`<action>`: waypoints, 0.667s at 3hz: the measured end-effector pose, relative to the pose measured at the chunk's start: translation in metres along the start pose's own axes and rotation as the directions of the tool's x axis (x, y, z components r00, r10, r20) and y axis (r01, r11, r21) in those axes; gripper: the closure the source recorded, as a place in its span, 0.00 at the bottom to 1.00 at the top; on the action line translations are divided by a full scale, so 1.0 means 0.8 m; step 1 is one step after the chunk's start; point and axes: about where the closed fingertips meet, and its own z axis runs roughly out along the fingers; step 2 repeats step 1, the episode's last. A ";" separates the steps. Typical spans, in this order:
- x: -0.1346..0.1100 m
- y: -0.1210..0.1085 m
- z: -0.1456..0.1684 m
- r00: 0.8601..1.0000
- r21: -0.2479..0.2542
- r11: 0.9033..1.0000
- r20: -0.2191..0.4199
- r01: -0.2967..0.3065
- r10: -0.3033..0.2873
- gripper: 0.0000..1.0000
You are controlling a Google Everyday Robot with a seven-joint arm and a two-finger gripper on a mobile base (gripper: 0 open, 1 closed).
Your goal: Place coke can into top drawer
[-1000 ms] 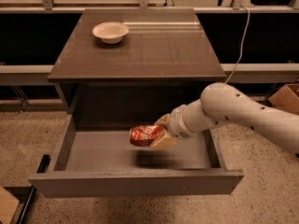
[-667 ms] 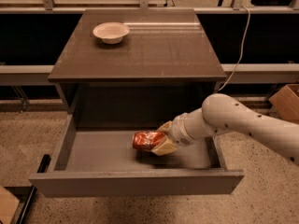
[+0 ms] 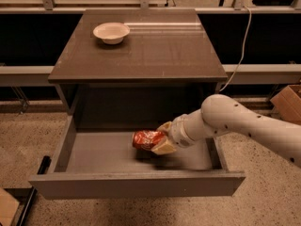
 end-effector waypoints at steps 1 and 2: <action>0.000 0.001 0.001 1.000 -0.003 1.000 0.000 0.001 -0.001 0.07; 0.000 0.001 0.001 1.000 -0.003 1.000 0.000 0.001 -0.001 0.07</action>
Offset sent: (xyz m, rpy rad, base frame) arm 0.0000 0.0000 0.0000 0.0000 0.0000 0.0000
